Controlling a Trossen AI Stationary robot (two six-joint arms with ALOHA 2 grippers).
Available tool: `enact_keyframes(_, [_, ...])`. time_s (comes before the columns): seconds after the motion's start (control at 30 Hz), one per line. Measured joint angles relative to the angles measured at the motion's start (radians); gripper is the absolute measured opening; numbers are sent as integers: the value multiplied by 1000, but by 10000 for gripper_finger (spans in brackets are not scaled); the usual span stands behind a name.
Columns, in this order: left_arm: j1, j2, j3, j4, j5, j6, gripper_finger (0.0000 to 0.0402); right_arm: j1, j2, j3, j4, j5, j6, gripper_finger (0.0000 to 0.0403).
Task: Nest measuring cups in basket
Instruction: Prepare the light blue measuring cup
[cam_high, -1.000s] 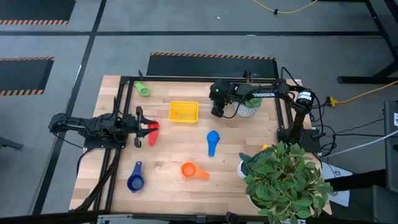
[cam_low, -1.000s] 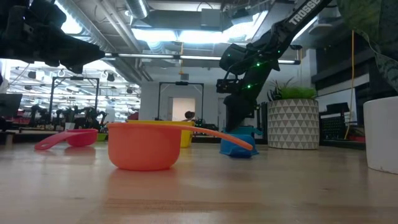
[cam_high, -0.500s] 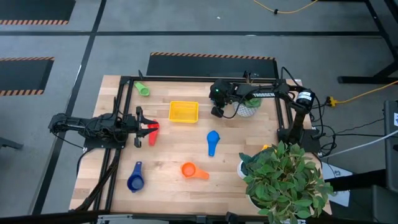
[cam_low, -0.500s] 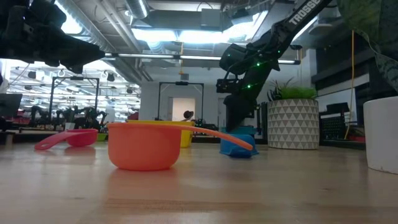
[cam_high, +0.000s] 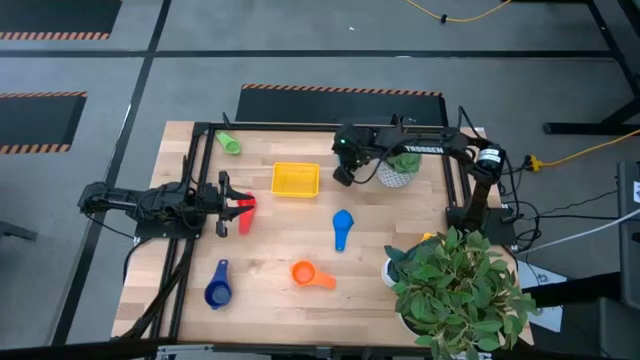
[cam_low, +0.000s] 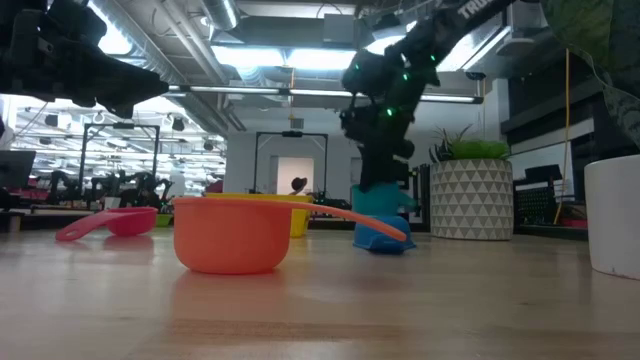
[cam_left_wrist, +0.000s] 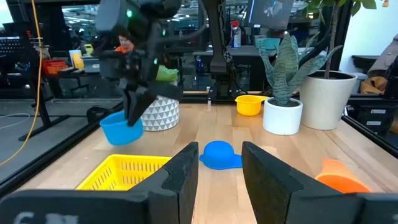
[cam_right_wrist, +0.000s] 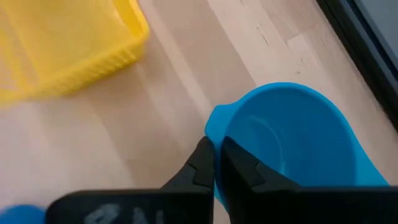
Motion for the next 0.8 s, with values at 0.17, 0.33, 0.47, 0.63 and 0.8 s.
enact_keyframes(0.17, [0, 0, 0, 0, 0, 0, 117, 37, 0, 76, -48, -46, 185, 15])
enact_keyframes(0.33, [0, 0, 0, 0, 0, 0, 117, 71, 0, 81, -77, -122, 352, 16])
enact_keyframes(0.47, [0, 0, 0, 0, 0, 0, 117, 107, 0, 59, -104, -130, 397, 16])
enact_keyframes(0.63, [0, 0, 0, 0, 0, 0, 117, 147, 0, 18, -96, -130, 415, 16])
enact_keyframes(0.8, [0, 0, 0, 0, 0, 0, 117, 166, 0, -30, -90, -104, 451, 17])
